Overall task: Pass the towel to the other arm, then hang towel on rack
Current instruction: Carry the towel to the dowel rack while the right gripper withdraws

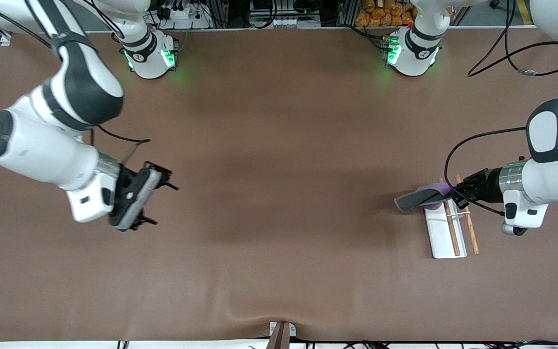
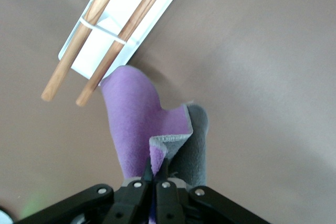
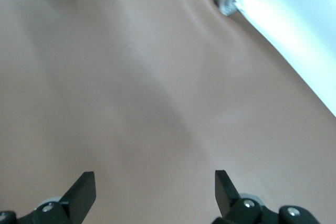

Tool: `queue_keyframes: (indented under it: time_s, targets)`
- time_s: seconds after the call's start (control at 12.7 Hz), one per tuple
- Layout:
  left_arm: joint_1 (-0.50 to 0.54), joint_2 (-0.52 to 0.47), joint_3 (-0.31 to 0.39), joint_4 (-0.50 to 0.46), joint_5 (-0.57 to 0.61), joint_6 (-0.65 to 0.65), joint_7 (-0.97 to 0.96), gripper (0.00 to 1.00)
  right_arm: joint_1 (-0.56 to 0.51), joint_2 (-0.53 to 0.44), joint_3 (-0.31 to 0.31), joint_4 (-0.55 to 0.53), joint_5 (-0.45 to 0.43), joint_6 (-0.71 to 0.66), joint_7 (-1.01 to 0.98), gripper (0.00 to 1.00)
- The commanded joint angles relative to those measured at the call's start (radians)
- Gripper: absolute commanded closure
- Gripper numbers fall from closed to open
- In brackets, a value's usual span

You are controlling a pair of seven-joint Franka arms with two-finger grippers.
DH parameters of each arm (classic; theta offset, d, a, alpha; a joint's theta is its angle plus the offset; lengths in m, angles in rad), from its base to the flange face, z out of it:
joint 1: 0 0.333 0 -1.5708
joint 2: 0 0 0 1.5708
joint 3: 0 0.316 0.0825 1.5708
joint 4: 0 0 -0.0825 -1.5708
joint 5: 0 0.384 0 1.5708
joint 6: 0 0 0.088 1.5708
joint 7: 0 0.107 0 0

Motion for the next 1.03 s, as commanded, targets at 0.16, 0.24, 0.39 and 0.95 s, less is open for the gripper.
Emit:
queue_keyframes:
  time_s: [0.16, 0.24, 0.39, 0.95]
  targets:
    - [0.082, 0.029, -0.010, 0.011, 0.011, 0.046, 0.162, 1.00, 0.092, -0.244, -0.277, -0.147, -0.006, -0.084, 0.008, 0.00]
    - [0.111, 0.036, -0.010, 0.009, 0.013, 0.050, 0.220, 1.00, 0.106, -0.266, -0.337, -0.152, -0.006, -0.096, 0.008, 0.00]
    - [0.151, 0.050, -0.009, 0.009, 0.016, 0.050, 0.319, 1.00, 0.150, -0.286, -0.465, -0.151, 0.008, -0.137, 0.010, 0.00]
    - [0.248, 0.090, -0.009, 0.008, 0.017, 0.061, 0.576, 1.00, 0.192, -0.421, -0.543, -0.165, -0.011, -0.359, 0.582, 0.00]
